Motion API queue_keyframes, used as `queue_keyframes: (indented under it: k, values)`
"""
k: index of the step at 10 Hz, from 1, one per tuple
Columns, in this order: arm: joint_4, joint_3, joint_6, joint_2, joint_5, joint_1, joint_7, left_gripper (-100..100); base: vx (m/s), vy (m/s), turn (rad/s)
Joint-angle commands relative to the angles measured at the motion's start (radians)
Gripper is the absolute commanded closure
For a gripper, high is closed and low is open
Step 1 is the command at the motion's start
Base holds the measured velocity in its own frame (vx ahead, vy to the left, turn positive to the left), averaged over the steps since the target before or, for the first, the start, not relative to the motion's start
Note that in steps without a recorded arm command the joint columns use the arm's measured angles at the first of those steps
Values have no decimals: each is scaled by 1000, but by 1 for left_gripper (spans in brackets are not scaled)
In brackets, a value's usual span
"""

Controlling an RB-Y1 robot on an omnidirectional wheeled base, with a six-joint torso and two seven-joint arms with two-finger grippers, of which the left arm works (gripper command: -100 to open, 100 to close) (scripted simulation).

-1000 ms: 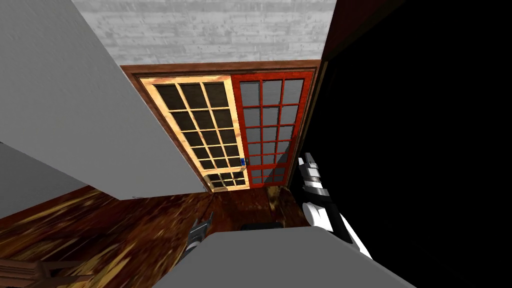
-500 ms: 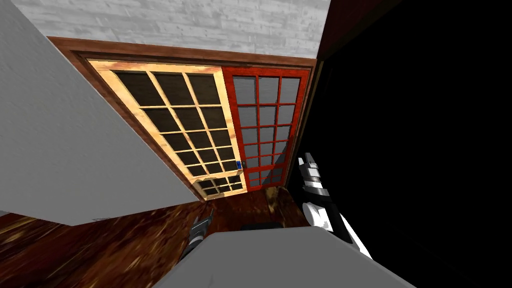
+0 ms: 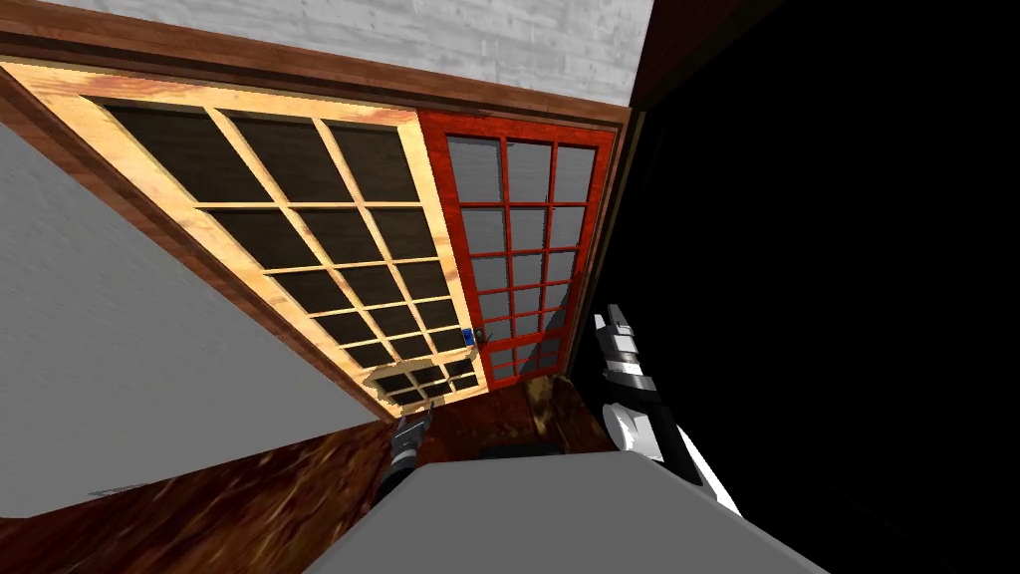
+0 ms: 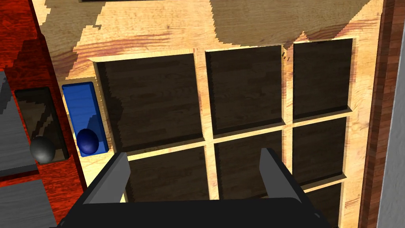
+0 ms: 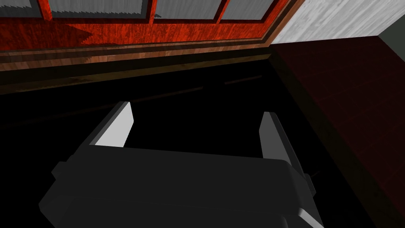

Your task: Pull the door open

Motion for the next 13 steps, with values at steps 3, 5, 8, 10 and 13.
queue_keyframes:
  k: [3, 5, 8, 10, 13]
  values:
    - [7, -4, -16, -10, 0, -46, -8, -100, 144, 19, -120]
    - [-3, -12, -18, -22, -2, -80, -11, -100, 140, 11, -112]
    - [-12, -18, -20, -31, -4, -108, -14, -100, 119, 27, -63]
    - [-22, -28, -22, -40, -7, -137, -15, -100, 198, 25, -119]
    - [-35, -39, -25, -51, -11, -173, -17, -100, 164, 26, -88]
